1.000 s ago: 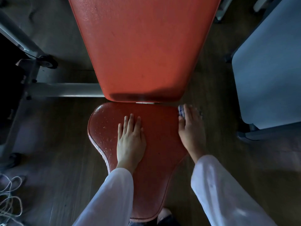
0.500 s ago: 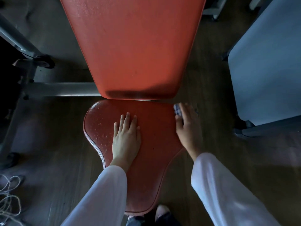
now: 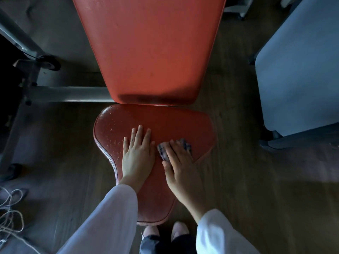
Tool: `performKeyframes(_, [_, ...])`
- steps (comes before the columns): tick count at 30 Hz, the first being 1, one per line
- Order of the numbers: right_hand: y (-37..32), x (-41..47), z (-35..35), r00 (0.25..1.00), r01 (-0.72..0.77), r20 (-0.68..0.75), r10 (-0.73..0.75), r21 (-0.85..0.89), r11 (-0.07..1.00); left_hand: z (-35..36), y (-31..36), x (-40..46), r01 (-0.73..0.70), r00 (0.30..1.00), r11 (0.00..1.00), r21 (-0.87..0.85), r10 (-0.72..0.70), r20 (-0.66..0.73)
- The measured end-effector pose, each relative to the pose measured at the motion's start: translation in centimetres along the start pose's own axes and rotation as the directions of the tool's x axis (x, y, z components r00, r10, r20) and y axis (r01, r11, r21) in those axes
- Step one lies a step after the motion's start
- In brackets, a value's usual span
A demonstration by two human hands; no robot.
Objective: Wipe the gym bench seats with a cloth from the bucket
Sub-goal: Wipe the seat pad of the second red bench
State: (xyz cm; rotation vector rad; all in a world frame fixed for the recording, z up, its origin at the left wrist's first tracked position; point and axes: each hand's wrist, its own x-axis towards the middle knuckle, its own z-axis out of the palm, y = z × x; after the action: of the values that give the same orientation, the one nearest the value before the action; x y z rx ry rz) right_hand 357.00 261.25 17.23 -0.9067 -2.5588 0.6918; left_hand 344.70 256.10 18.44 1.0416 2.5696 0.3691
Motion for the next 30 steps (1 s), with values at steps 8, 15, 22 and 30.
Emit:
performKeyframes(8, [5.8,5.5,-1.0,0.944,-0.283,-0.204,0.260,-0.088,0.955,0.0,-0.1,-0.2,0.006,1.000,1.000,-0.029,-0.006,-0.001])
performKeyframes(15, [2.0,-0.8,-0.1,0.972,-0.082,-0.215,0.089,0.045,0.996,-0.2,0.1,-0.2,0.014,1.000,0.999,-0.034,-0.014,-0.003])
performKeyframes(22, [6.1,8.5,-0.8,0.928,-0.347,-0.196,0.315,-0.152,0.926,-0.7,0.3,1.1,0.063,0.998,0.996,-0.070,-0.064,-0.007])
performKeyframes(30, [0.8,7.4,1.8,0.999,0.015,0.036,-0.010,-0.152,0.988,-0.8,-0.8,3.5,0.081,0.997,0.996,-0.021,-0.081,-0.016])
